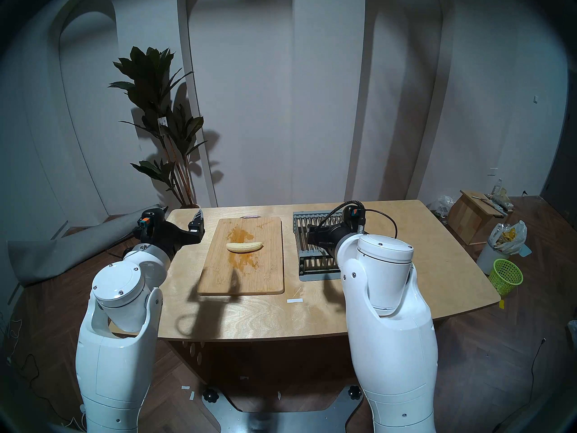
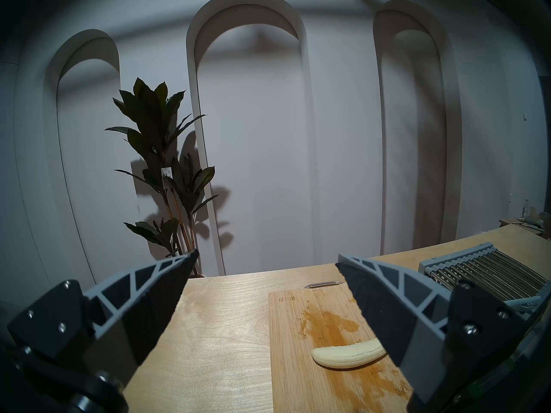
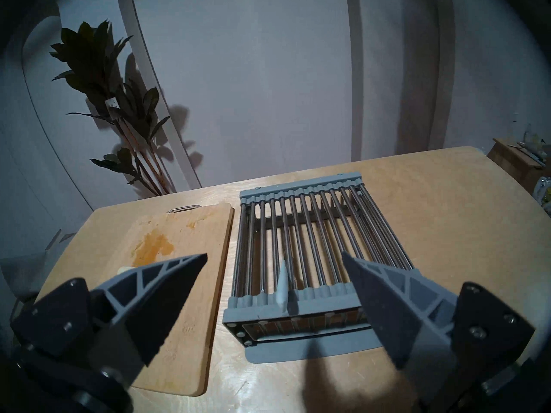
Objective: Cut the banana into four pieces on the cutting board
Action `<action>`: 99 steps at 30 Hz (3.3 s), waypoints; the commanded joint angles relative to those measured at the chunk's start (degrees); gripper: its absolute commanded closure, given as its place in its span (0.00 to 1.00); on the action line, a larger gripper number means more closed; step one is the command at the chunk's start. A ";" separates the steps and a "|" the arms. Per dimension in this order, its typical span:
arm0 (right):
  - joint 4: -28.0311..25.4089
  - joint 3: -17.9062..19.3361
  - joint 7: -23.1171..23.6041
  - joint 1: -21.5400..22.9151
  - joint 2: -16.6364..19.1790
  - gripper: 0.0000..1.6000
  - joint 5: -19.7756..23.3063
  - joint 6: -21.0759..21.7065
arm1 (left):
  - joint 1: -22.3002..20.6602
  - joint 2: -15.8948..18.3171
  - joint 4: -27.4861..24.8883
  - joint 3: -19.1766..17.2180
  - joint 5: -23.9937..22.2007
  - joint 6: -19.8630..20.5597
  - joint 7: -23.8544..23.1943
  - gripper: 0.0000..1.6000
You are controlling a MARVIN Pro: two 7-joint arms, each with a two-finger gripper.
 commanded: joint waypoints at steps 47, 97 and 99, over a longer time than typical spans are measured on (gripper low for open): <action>12.48 -6.56 -13.65 10.08 13.21 0.00 20.69 -0.15 | -0.47 0.05 -1.18 0.20 0.04 -0.15 0.34 0.00; 17.53 -10.34 -15.42 13.82 14.83 0.00 24.84 -0.37 | -0.47 0.15 -1.19 0.24 -0.05 -0.15 0.44 0.00; 18.30 -10.69 -14.98 14.72 15.05 0.00 24.71 -0.52 | -0.47 0.16 -1.18 0.24 -0.06 -0.15 0.44 0.00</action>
